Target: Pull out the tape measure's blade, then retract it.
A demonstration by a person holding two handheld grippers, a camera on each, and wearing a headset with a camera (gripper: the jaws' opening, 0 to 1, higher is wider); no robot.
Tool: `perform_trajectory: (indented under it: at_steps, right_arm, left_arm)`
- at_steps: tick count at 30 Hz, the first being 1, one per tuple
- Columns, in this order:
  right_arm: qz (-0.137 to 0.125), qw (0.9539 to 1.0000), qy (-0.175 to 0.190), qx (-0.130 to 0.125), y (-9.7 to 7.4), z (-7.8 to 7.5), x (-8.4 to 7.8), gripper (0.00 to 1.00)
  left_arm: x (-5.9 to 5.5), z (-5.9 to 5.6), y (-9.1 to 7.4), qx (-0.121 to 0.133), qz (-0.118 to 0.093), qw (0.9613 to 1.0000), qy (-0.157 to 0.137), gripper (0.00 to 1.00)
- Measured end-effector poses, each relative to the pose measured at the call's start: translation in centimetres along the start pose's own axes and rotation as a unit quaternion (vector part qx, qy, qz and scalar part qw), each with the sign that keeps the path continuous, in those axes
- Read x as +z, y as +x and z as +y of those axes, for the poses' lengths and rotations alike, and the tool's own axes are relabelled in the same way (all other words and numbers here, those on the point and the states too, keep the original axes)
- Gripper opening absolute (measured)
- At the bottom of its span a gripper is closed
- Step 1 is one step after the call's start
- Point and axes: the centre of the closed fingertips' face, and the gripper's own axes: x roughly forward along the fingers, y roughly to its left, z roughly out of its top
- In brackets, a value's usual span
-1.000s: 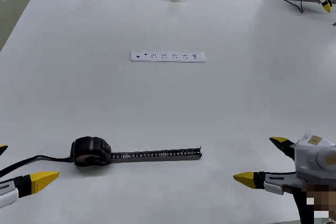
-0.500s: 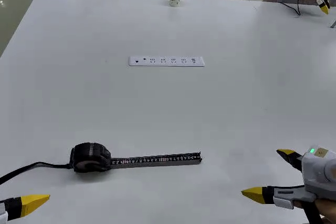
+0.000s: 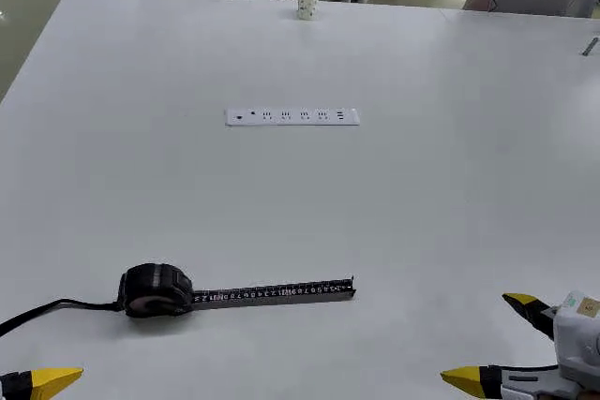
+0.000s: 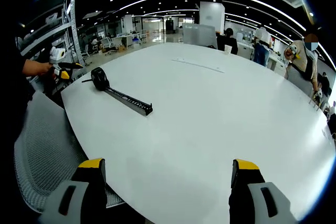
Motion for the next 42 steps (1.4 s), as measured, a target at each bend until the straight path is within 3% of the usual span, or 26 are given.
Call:
perform_trajectory:
  at_steps: [14, 23, 26, 33, 42]
  right_arm:
    - [0.009, 0.9999, -0.008, 0.005, 0.2, 0.3, -0.4, 0.99]
    - [0.022, 0.9991, -0.032, 0.013, 0.3, 0.4, -0.3, 0.99]
    - [0.013, 0.9987, -0.044, 0.020, 0.4, 0.5, 0.2, 0.99]
    - [0.033, 0.9970, -0.062, 0.031, 0.8, 0.8, 0.0, 0.99]
    - [0.048, 0.9957, -0.065, 0.045, 1.0, 0.8, 0.4, 0.99]
  left_arm:
    - [0.1, -0.9, 0.4, -0.010, 0.001, 0.9999, -0.001, 0.99]
    - [0.5, -0.9, 0.6, -0.010, 0.000, 0.9999, 0.002, 0.99]
    - [0.5, -0.4, 0.7, -0.001, 0.001, 1.0000, 0.006, 0.99]
    - [1.5, -0.9, 0.9, -0.003, -0.011, 0.9999, -0.005, 0.99]
    - [1.5, -1.7, 1.8, -0.007, 0.000, 0.9998, -0.021, 0.99]
